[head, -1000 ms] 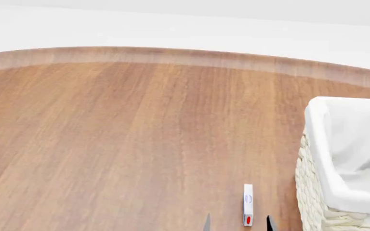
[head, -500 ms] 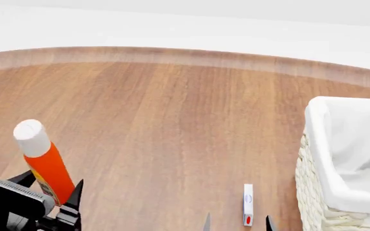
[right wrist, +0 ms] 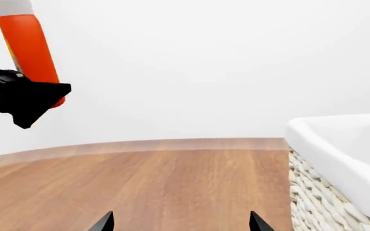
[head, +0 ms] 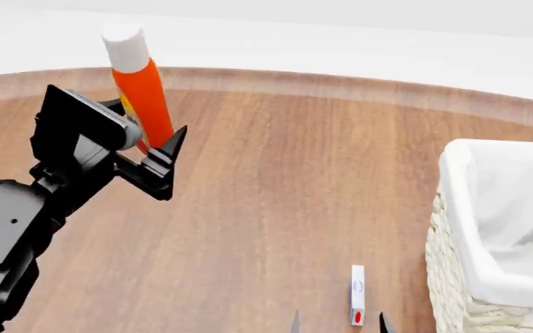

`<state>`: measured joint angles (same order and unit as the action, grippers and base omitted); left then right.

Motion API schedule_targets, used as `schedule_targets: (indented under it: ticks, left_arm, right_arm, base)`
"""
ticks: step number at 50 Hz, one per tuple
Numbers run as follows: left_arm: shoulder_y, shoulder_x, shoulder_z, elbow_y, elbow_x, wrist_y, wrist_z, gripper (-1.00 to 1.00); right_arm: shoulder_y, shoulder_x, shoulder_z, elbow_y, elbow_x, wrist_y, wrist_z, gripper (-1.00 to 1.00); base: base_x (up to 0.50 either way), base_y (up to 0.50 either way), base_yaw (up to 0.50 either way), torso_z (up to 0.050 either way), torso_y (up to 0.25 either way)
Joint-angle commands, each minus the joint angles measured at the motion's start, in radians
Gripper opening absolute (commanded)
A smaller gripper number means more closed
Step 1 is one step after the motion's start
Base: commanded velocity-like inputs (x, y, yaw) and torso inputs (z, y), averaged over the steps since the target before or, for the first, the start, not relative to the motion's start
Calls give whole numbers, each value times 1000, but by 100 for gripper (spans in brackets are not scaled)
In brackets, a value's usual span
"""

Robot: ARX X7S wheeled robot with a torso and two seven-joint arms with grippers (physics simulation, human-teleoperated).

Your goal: Pick up the ketchup, and put it in the basket.

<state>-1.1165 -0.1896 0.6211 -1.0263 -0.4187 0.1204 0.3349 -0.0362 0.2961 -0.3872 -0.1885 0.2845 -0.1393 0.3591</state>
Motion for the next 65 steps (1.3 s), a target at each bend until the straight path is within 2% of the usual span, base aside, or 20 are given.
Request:
schedule_targets:
  ticks: [1, 11, 20, 33, 35, 36, 40, 49, 55, 60, 65]
  left_arm:
    - [-209, 151, -54, -282, 22, 1, 223, -100]
    - [-185, 163, -241, -282, 148, -74, 309, -100]
    - [-145, 175, -313, -282, 288, -88, 374, -100]
    - [-128, 177, -411, -282, 343, -76, 410, -100]
    - [-131, 176, -427, -282, 343, -80, 406, -100]
    - [-132, 175, -434, -282, 344, -85, 410, -100]
    - [-126, 176, -443, -282, 360, -80, 411, -100]
    - [-108, 178, -466, -282, 371, -73, 425, -100]
    - [-101, 175, -475, -282, 378, -74, 435, -100]
    - [-98, 172, -482, -282, 384, -73, 444, -100]
    - [-99, 167, -488, -282, 387, -75, 462, -100]
  right_arm:
    - [-3, -16, 18, 5, -18, -23, -24, 100]
    - [-3, -15, 14, 5, -19, -25, -19, 100]
    - [-2, -12, 13, 4, -18, -24, -15, 100]
    - [9, 11, 32, -52, -8, 41, 19, 100]
    - [22, 32, 18, -81, -20, 101, 21, 100]
    - [45, 48, 4, -110, -29, 213, 38, 100]
    - [39, 57, 31, -200, 93, 258, 14, 100]
    - [69, 98, 54, -428, 211, 501, 116, 100]
    - [127, 140, 126, -577, 387, 663, 191, 100]
    - [186, 162, 167, -636, 504, 753, 240, 100]
    - [276, 191, 219, -672, 703, 856, 306, 100]
  base:
    - [0, 0, 0, 0, 0]
    - [0, 0, 0, 0, 0]
    - [0, 0, 0, 0, 1]
    - [0, 0, 0, 0, 0]
    - [0, 0, 0, 0, 5]
    - [0, 0, 0, 0, 0]
    - [0, 0, 0, 0, 0]
    - [0, 0, 0, 0, 0]
    - [0, 0, 0, 0, 0]
    - [0, 0, 0, 0, 2]
    - [0, 0, 0, 0, 0]
